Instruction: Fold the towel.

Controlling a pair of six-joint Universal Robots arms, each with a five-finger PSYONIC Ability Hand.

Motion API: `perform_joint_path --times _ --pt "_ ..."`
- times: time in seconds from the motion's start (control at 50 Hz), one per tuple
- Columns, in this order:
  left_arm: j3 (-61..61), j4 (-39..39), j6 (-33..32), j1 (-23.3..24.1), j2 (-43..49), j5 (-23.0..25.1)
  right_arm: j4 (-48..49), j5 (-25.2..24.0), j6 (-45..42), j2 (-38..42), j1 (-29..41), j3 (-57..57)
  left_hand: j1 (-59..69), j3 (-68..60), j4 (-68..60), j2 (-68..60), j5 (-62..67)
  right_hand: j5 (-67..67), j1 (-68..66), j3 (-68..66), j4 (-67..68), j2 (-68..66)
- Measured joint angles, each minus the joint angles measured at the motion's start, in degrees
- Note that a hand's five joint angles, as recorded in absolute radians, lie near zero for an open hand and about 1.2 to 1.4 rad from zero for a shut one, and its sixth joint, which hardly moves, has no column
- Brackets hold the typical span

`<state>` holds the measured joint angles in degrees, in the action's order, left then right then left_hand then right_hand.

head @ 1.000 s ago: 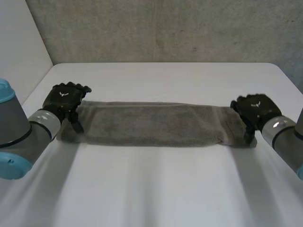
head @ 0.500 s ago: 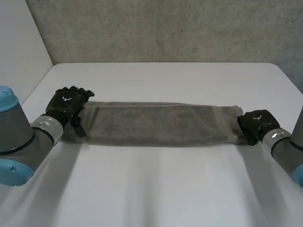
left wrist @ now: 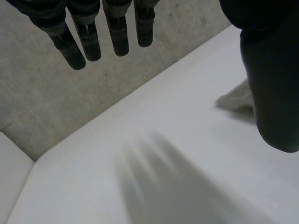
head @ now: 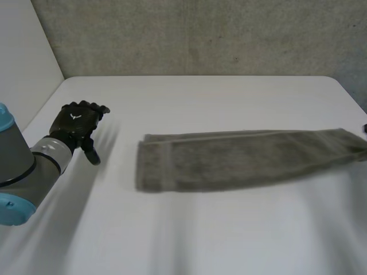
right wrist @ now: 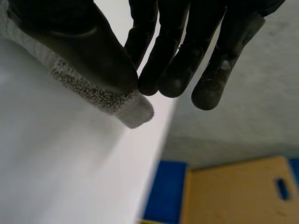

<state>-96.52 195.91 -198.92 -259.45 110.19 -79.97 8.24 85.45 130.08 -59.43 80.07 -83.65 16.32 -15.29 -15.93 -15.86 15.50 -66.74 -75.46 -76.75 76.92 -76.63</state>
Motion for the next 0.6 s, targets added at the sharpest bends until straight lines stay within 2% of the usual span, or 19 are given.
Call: perform_joint_path --times 0.1,0.26,0.3,0.36,0.48,0.58,0.6 --pt "0.1 0.0 0.4 0.1 -1.4 0.0 0.3 3.5 -0.5 -1.8 2.4 3.6 0.0 0.0 0.0 0.1 0.0 0.0 -0.2 -0.1 0.0 0.0" --pt "1.5 0.0 2.0 1.1 -2.5 -0.3 2.7 3.5 9.3 -8.9 20.4 5.8 0.0 0.0 0.0 0.1 0.0 0.0 -0.3 -0.2 0.0 0.0" --pt "1.8 0.0 2.6 1.8 -2.8 -0.3 4.1 2.5 11.1 -9.1 28.3 5.4 0.0 0.0 0.0 0.1 0.0 0.0 -0.3 -0.2 0.0 -0.3" --pt "1.9 0.0 3.2 2.7 -3.1 -0.4 5.4 1.1 11.6 -7.4 38.0 4.6 0.0 0.0 0.0 0.1 0.0 0.0 -0.3 -0.2 0.0 -0.3" --pt "1.3 0.0 3.7 3.9 -3.0 -0.4 6.4 -1.8 9.7 -0.2 51.1 3.2 0.0 0.0 0.0 0.1 0.0 0.0 -0.3 -0.3 0.0 -0.3" --pt "1.1 0.0 3.7 4.0 -2.5 -0.4 6.3 -3.4 8.3 4.6 54.9 2.7 0.0 0.0 0.0 0.1 0.0 0.0 -0.3 -0.2 0.0 -0.3" --pt "1.1 0.0 3.7 4.0 -2.4 -0.3 6.3 -3.7 8.3 5.2 55.0 2.6 0.0 0.0 0.0 0.1 0.0 3.3 3.0 3.4 -3.7 3.5"
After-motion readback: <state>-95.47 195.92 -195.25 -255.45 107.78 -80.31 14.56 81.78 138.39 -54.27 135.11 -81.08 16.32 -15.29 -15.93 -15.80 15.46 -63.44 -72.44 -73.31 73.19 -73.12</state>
